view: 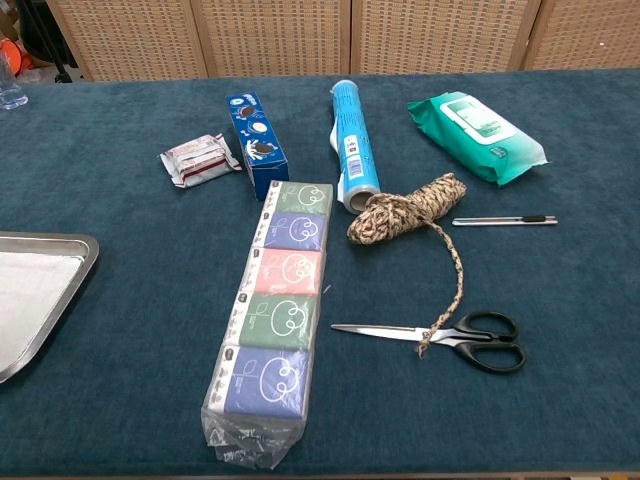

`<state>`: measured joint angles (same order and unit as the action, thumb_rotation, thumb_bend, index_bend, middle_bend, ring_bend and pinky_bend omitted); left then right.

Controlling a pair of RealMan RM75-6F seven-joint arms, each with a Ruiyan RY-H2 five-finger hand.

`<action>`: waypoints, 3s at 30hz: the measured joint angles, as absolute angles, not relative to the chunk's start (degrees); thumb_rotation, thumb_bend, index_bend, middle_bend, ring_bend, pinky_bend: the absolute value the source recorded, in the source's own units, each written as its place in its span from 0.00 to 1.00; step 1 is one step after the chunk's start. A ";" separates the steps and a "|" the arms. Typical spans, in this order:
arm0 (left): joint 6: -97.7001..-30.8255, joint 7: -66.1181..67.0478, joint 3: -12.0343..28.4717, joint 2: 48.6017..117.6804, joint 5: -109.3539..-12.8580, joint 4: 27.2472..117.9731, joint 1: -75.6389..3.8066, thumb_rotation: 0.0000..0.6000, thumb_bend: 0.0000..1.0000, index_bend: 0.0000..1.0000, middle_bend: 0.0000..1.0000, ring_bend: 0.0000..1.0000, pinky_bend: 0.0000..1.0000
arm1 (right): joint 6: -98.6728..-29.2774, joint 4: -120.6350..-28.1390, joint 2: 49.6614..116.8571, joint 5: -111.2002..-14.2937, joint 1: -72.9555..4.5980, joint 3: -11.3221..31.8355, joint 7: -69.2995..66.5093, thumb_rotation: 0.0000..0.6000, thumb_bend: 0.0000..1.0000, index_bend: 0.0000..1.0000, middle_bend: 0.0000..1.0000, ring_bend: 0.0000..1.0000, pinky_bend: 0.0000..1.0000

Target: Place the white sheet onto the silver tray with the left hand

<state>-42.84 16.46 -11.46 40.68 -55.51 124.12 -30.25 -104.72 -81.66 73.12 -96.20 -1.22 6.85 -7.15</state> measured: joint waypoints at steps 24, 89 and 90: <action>-42.02 19.45 -12.89 48.25 -47.49 118.60 -32.92 0.84 0.12 0.17 0.00 0.00 0.00 | -104.95 -81.63 73.09 -96.09 -1.14 6.99 -7.63 1.00 0.05 0.21 0.00 0.00 0.00; -67.65 7.40 -7.19 52.24 -64.91 117.14 -23.04 0.77 0.10 0.04 0.00 0.00 0.00 | -104.02 -81.66 72.95 -95.56 -1.36 7.05 -8.43 1.00 0.05 0.21 0.00 0.00 0.00; -70.04 6.30 -6.83 53.37 -66.58 116.30 -21.83 0.77 0.10 0.03 0.00 0.00 0.00 | -103.79 -81.64 72.96 -95.48 -1.44 7.04 -8.52 1.00 0.05 0.21 0.00 0.00 0.00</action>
